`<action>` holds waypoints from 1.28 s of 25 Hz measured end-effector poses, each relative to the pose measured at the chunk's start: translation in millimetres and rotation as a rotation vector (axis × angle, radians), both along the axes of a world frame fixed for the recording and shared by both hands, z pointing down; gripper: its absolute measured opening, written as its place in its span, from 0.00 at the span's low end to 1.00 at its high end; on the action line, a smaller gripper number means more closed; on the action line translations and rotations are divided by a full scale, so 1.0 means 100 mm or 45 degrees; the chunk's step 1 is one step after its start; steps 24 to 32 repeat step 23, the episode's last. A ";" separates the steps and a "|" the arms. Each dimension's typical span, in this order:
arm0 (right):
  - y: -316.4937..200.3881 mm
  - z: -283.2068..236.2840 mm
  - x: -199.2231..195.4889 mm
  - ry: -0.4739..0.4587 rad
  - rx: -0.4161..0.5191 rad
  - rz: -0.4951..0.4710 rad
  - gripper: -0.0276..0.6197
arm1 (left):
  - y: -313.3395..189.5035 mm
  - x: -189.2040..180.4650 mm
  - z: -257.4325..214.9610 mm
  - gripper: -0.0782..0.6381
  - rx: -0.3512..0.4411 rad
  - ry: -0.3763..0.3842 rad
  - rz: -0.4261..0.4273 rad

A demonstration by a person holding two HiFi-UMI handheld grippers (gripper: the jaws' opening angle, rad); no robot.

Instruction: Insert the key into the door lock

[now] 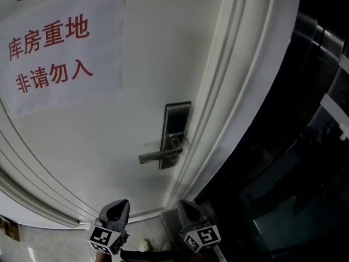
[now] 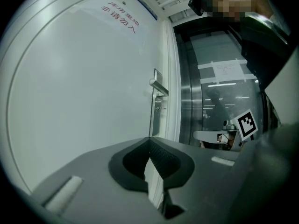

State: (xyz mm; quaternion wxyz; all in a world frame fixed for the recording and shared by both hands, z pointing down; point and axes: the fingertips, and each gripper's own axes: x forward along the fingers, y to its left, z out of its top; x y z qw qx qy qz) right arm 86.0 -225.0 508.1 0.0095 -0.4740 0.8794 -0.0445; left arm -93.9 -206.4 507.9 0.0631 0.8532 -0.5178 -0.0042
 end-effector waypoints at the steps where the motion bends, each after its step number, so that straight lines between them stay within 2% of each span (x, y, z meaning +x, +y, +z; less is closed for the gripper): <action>1: 0.00 0.02 -0.01 -0.003 -0.005 -0.004 0.04 | 0.00 0.00 0.00 0.11 0.000 -0.001 0.001; 32: -0.01 0.03 -0.05 0.009 -0.004 -0.006 0.04 | -0.04 0.00 0.04 0.11 -0.009 -0.002 0.015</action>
